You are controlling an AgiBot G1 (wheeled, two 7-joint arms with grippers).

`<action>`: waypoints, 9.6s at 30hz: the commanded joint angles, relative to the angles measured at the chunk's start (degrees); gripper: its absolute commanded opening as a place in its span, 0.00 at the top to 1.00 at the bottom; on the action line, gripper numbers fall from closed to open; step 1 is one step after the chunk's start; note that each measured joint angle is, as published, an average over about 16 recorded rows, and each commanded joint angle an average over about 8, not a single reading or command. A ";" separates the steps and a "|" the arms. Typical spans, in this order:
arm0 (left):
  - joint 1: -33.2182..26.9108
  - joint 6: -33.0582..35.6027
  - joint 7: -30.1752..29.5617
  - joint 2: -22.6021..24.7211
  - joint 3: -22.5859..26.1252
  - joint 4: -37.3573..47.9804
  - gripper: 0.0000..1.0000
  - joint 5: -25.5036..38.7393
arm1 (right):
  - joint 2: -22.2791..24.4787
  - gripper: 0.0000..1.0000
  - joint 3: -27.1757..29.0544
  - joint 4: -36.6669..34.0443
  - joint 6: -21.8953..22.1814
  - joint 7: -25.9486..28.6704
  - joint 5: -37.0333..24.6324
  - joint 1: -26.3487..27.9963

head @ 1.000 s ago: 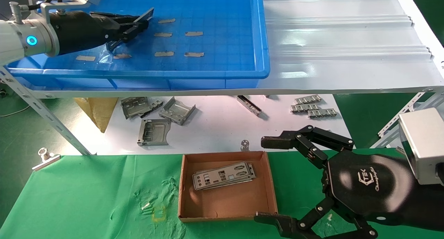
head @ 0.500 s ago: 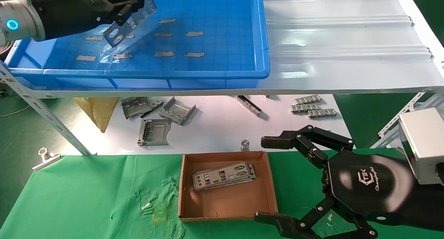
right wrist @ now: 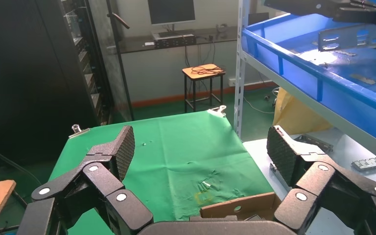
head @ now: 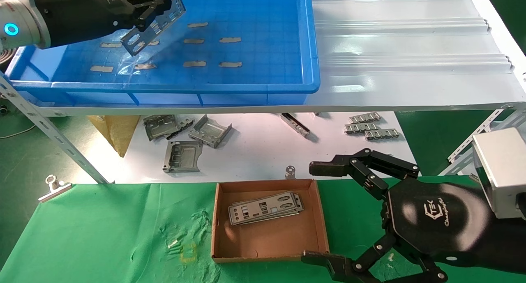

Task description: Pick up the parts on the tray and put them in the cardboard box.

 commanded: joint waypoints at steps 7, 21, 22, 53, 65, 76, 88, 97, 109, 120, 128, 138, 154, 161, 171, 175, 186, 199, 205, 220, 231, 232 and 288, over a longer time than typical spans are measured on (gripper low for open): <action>-1.33 6.81 0.91 -0.88 -1.10 -1.00 1.00 -1.70 | 0.00 0.00 -0.01 0.00 0.00 0.00 0.00 0.00; -0.63 30.21 4.10 -3.33 -0.54 -6.92 1.00 -2.74 | 0.01 0.00 -0.02 0.00 0.01 -0.01 0.01 0.00; -0.11 30.95 4.03 -3.51 -0.29 -8.13 1.00 -3.04 | 0.01 0.00 -0.02 0.00 0.01 -0.01 0.01 0.01; 36.49 2.63 -7.25 -7.64 15.17 -54.42 1.00 -8.86 | 0.02 0.00 -0.05 0.00 0.02 -0.02 0.03 0.01; 42.55 -10.20 1.99 -3.75 16.92 -56.83 1.00 -0.59 | 0.02 0.00 -0.06 0.00 0.02 -0.03 0.04 0.01; 45.51 -16.02 1.97 -2.49 17.92 -58.05 0.62 2.60 | 0.03 0.00 -0.07 0.00 0.03 -0.03 0.05 0.02; 46.55 -15.93 0.18 -3.23 18.22 -58.85 0.00 2.40 | 0.03 0.00 -0.08 0.00 0.03 -0.04 0.05 0.02; 47.00 -13.80 -2.03 -3.87 17.70 -59.47 0.00 -0.24 | 0.03 0.00 -0.08 0.00 0.03 -0.04 0.06 0.02; 49.13 0.39 -4.09 -6.92 13.05 -59.15 0.00 -15.81 | 0.04 0.00 -0.10 0.00 0.04 -0.05 0.06 0.02; 52.18 10.59 -3.02 -8.79 9.75 -57.12 0.00 -26.35 | 0.05 0.00 -0.09 0.00 0.06 -0.05 0.09 0.01; 51.88 10.29 -3.85 -9.43 9.33 -57.96 0.00 -25.43 | 0.05 0.00 -0.10 -0.02 0.05 -0.06 0.09 0.01; 52.23 12.80 -6.70 -12.80 5.88 -60.25 0.00 -26.43 | 0.05 0.00 -0.11 -0.03 0.04 -0.07 0.09 0.02; 52.81 17.02 -11.50 -18.47 0.07 -64.10 0.00 -28.12 | 0.05 0.00 -0.12 -0.04 0.05 -0.07 0.10 0.03; 53.07 18.86 -13.60 -20.95 -2.48 -65.79 0.00 -28.86 | 0.05 0.00 -0.13 -0.04 0.05 -0.08 0.11 0.03; 53.43 21.49 -16.59 -24.48 -6.10 -68.19 0.00 -29.91 | 0.06 0.00 -0.14 -0.04 0.05 -0.08 0.11 0.03; 53.58 22.55 -17.79 -25.91 -7.56 -69.16 0.00 -30.33 | 0.06 0.00 -0.14 -0.04 0.05 -0.08 0.12 0.03; 53.96 25.26 -20.84 -29.54 -11.29 -71.62 0.00 -31.43 | 0.06 0.00 -0.15 -0.04 0.06 -0.09 0.12 0.03; 54.08 25.84 -21.29 -30.23 -12.01 -72.10 0.00 -31.78 | 0.07 0.00 -0.15 -0.05 0.07 -0.09 0.14 0.02; 54.07 25.62 -21.21 -30.04 -11.80 -71.96 0.00 -31.69 | 0.07 0.00 -0.15 -0.05 0.07 -0.09 0.14 0.02; 54.02 25.47 -21.09 -29.83 -11.59 -71.82 0.00 -31.54 | 0.07 0.00 -0.15 -0.05 0.07 -0.09 0.14 0.02; 53.99 25.42 -21.05 -29.79 -11.55 -71.78 0.00 -31.48 | 0.07 0.00 -0.15 -0.05 0.07 -0.09 0.14 0.02; 53.99 25.42 -21.04 -29.79 -11.54 -71.77 0.00 -31.48 | 0.07 0.00 -0.15 -0.05 0.07 -0.09 0.14 0.02; 53.99 25.38 -21.02 -29.74 -11.48 -71.73 0.00 -31.48 | 0.07 0.00 -0.15 -0.05 0.07 -0.09 0.13 0.02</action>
